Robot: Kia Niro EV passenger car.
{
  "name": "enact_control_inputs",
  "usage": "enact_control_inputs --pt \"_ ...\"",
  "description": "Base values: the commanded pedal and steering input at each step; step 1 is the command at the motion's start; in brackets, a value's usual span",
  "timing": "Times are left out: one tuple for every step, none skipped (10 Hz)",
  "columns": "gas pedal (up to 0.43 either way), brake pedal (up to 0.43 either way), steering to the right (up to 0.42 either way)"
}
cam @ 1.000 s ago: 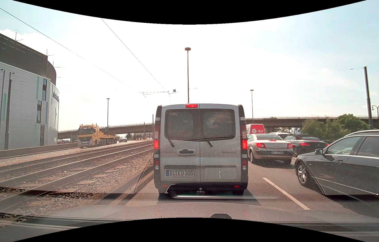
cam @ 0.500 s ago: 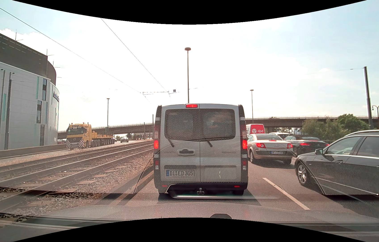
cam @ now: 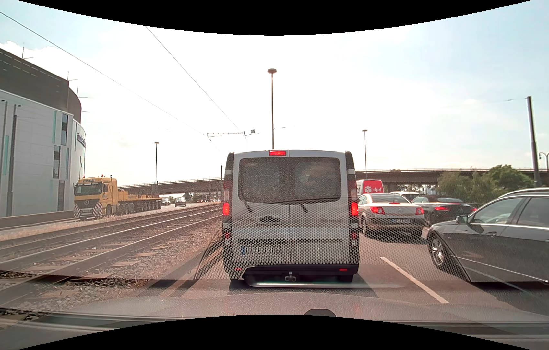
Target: Follow the waypoints while adhering to traffic rules and regulations
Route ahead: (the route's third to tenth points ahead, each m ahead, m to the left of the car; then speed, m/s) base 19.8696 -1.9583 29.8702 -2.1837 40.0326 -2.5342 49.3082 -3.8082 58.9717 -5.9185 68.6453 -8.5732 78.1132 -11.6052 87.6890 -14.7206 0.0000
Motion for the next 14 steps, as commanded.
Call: enact_control_inputs --pt "0.000 0.250 -0.003" --pt "0.000 0.250 -0.003" --pt "0.000 0.250 -0.003" --pt "0.000 0.250 -0.003" --pt "0.000 0.250 -0.003" --pt "0.000 0.250 -0.003" --pt "0.000 0.250 -0.003" --pt "0.000 0.250 -0.003" --pt "0.000 0.250 -0.003" --pt "0.000 0.250 -0.003" --pt "0.000 0.250 -0.003" --pt "0.000 0.244 -0.003" --pt "0.000 0.244 -0.003" --pt "0.000 0.250 -0.003"
